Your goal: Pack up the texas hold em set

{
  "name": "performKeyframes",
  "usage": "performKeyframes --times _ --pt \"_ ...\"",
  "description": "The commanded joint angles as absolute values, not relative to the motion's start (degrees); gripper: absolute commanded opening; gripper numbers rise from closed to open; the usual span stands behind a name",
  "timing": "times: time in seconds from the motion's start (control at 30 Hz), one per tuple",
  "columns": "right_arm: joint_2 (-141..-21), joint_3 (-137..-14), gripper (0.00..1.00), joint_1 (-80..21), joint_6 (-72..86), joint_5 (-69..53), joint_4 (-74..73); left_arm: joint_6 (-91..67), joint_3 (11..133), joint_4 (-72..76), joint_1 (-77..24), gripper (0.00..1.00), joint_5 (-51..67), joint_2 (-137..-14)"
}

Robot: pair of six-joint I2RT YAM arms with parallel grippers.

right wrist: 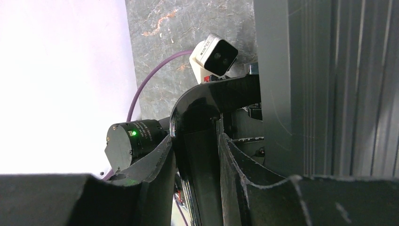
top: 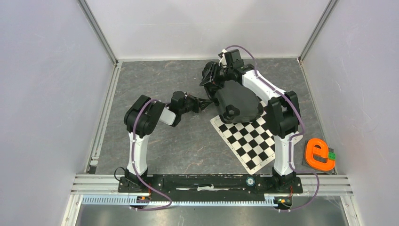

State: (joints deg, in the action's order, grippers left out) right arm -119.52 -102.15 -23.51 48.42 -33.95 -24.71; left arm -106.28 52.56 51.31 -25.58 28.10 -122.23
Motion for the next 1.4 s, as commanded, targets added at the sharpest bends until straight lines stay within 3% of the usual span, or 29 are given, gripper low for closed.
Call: performKeyframes --times 0.0,0.2,0.7,0.97,1.0,1.07,1.17,1.23,1.37 --pt "-114.1 -105.2 0.00 -22.9 53.3 -42.9 -10.4 -114.0 52.5 51.1 -25.7 0.02 24.9 -127.1" --pt "-114.0 -104.9 0.00 -22.9 53.6 -43.3 -10.1 -119.4 53.9 63.5 -25.7 0.02 20.3 -130.5" --pt "-113.4 -100.9 0.00 -22.8 53.0 -43.1 -8.7 -119.3 46.0 73.0 -22.1 0.02 16.5 -124.5" --pt "-114.6 -101.2 0.01 -24.3 52.6 -42.4 -8.6 -103.4 40.0 54.3 -13.4 0.02 24.8 -109.2" --pt "-114.7 -100.9 0.10 -25.1 52.4 -41.8 -8.8 -100.5 40.0 51.2 -12.2 0.03 26.1 -107.7" --pt "-115.2 -101.2 0.47 -26.6 51.2 -40.2 -10.2 -94.4 40.5 43.9 -10.3 0.04 28.2 -104.3" --pt "-115.4 -102.3 0.75 -28.4 50.8 -38.4 -11.9 -85.8 41.7 32.5 -8.0 0.06 30.3 -99.2" --pt "-115.2 -102.7 0.84 -29.3 51.1 -37.8 -13.2 -80.1 42.9 25.5 -6.6 0.07 31.1 -96.5" --pt "-113.5 -101.1 0.85 -31.0 51.1 -36.1 -16.4 -72.2 45.7 16.1 -5.3 0.09 31.6 -93.1"
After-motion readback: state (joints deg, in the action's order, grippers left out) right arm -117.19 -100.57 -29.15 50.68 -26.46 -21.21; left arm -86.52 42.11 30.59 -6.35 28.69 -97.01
